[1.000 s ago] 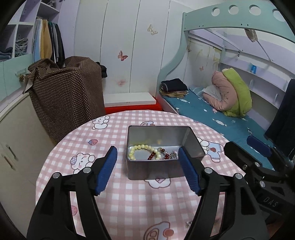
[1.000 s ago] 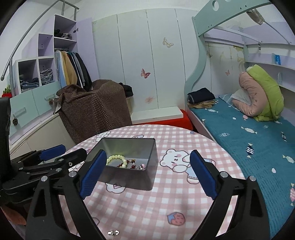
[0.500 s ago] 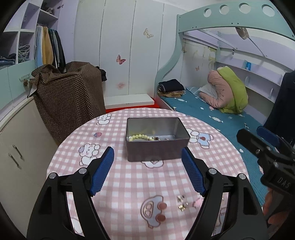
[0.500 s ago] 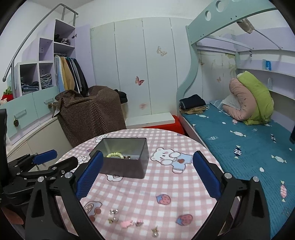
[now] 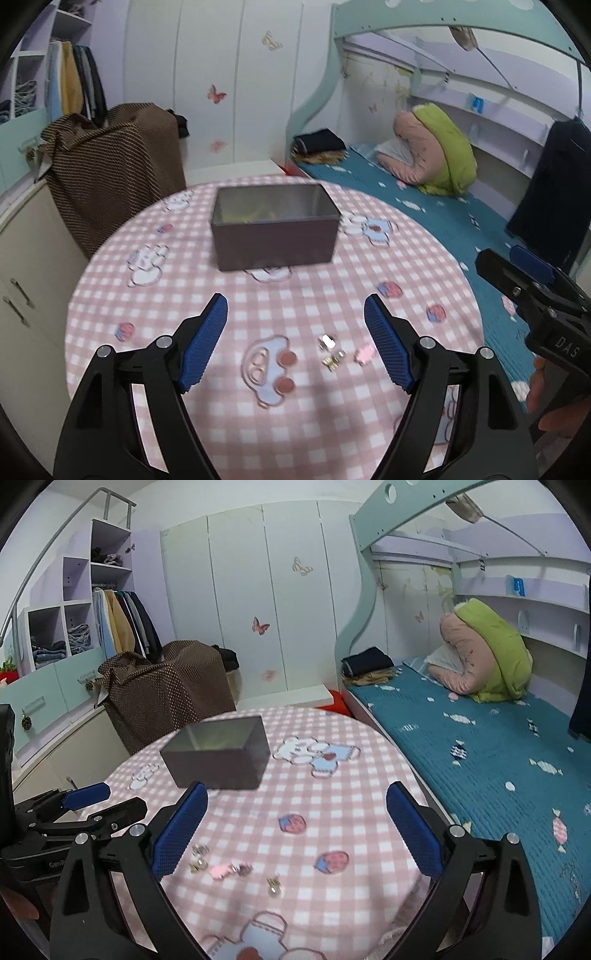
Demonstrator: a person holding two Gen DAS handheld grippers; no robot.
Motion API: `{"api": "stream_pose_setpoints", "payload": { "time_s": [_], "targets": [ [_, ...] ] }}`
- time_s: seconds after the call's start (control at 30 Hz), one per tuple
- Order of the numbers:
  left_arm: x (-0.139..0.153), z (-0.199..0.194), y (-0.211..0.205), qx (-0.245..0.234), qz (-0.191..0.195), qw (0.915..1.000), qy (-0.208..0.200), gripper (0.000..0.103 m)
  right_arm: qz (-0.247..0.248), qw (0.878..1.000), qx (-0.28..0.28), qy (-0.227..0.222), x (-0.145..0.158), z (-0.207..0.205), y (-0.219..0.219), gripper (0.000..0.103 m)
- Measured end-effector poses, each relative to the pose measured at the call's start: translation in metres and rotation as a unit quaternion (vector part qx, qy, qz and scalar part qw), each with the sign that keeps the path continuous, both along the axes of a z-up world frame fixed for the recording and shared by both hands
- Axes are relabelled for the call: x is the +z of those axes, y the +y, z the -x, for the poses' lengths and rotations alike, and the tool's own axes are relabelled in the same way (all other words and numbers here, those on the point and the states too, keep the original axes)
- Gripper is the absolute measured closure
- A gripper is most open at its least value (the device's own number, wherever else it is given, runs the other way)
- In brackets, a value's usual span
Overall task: Organize jewelry
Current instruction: 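Withdraw both tools from the box back over the remaining charms, then lower the left tool onto the pearl earring and close it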
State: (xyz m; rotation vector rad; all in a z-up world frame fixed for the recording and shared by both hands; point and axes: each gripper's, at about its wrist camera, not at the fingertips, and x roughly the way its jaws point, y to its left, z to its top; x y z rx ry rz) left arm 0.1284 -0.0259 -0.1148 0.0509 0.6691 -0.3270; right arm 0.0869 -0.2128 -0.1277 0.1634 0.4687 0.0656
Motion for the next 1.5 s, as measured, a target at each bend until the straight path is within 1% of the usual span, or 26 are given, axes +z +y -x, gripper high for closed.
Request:
{"api": "stream_pose_setpoints", "payload": {
  "time_s": [0.17,0.23,0.27,0.33,0.43,0.5,0.6,0.63,0.77,0.8,0.83,0.9,1.0,1.03,1.07,1.2,1.27,1.33,1.37,1.4,1.43,1.47,1.5],
  "targets": [
    [-0.016,0.002,-0.009,-0.016,-0.008,0.9996,0.020,0.027,-0.005,1.000,0.004,0.020,-0.015,0.004,-0.004,0.009],
    [-0.023,0.002,-0.012,-0.021,-0.009,0.9994,0.027,0.034,-0.007,1.000,0.006,0.025,-0.020,0.006,-0.006,0.009],
    [-0.026,0.001,-0.013,-0.025,-0.009,0.9992,0.031,0.035,-0.008,1.000,0.006,0.027,-0.022,0.007,-0.007,0.009],
    [-0.032,-0.001,-0.016,-0.030,-0.013,0.9986,0.041,0.042,-0.009,0.999,0.009,0.033,-0.028,0.008,-0.008,0.009],
    [-0.042,-0.004,-0.020,-0.032,-0.021,0.9978,0.054,0.049,-0.013,0.999,0.015,0.038,-0.033,0.008,-0.008,0.009],
    [-0.048,-0.006,-0.022,-0.037,-0.018,0.9972,0.063,0.050,-0.010,0.999,0.022,0.044,-0.038,0.008,-0.006,0.009],
    [-0.054,-0.007,-0.025,-0.037,-0.025,0.9969,0.065,0.052,-0.009,0.998,0.030,0.052,-0.044,0.007,-0.003,0.009],
    [-0.056,-0.008,-0.026,-0.038,-0.026,0.9967,0.066,0.057,-0.010,0.998,0.032,0.054,-0.045,0.006,-0.003,0.009],
    [-0.065,-0.014,-0.029,-0.032,-0.037,0.9955,0.082,0.067,-0.008,0.997,0.041,0.058,-0.050,0.004,-0.002,0.009],
    [-0.069,-0.016,-0.029,-0.026,-0.042,0.9949,0.088,0.073,-0.005,0.997,0.044,0.058,-0.051,0.004,-0.001,0.009],
    [-0.071,-0.017,-0.029,-0.024,-0.043,0.9947,0.090,0.076,0.000,0.997,0.046,0.058,-0.052,0.003,0.001,0.009],
    [-0.071,-0.016,-0.029,-0.024,-0.044,0.9949,0.087,0.076,0.007,0.997,0.052,0.056,-0.053,0.004,0.004,0.010],
    [-0.072,-0.017,-0.027,-0.028,-0.039,0.9950,0.088,0.088,0.012,0.996,0.063,0.058,-0.054,0.002,0.009,0.012],
    [-0.072,-0.017,-0.026,-0.028,-0.036,0.9950,0.089,0.092,0.013,0.996,0.067,0.058,-0.055,0.001,0.011,0.014],
    [-0.072,-0.017,-0.026,-0.029,-0.034,0.9950,0.089,0.092,0.015,0.995,0.073,0.059,-0.055,0.000,0.013,0.015],
    [-0.072,-0.015,-0.022,-0.033,-0.021,0.9951,0.091,0.092,0.027,0.992,0.096,0.070,-0.060,-0.004,0.022,0.030],
    [-0.072,-0.015,-0.021,-0.034,-0.017,0.9951,0.091,0.092,0.029,0.992,0.099,0.077,-0.063,-0.006,0.025,0.034],
    [-0.072,-0.015,-0.019,-0.035,-0.011,0.9951,0.092,0.092,0.026,0.991,0.103,0.081,-0.066,-0.007,0.027,0.047],
    [-0.072,-0.014,-0.019,-0.035,-0.010,0.9951,0.092,0.092,0.027,0.990,0.106,0.084,-0.067,-0.008,0.028,0.049],
    [-0.072,-0.013,-0.019,-0.035,-0.009,0.9951,0.092,0.092,0.030,0.990,0.108,0.088,-0.069,-0.009,0.029,0.055],
    [-0.072,-0.013,-0.019,-0.035,-0.009,0.9952,0.091,0.092,0.036,0.989,0.109,0.095,-0.072,-0.011,0.031,0.061],
    [-0.072,-0.012,-0.018,-0.035,-0.009,0.9952,0.090,0.092,0.046,0.989,0.107,0.092,-0.073,-0.011,0.031,0.064],
    [-0.072,-0.012,-0.018,-0.035,-0.009,0.9953,0.090,0.092,0.057,0.989,0.106,0.091,-0.074,-0.011,0.032,0.070]
  ]
}}
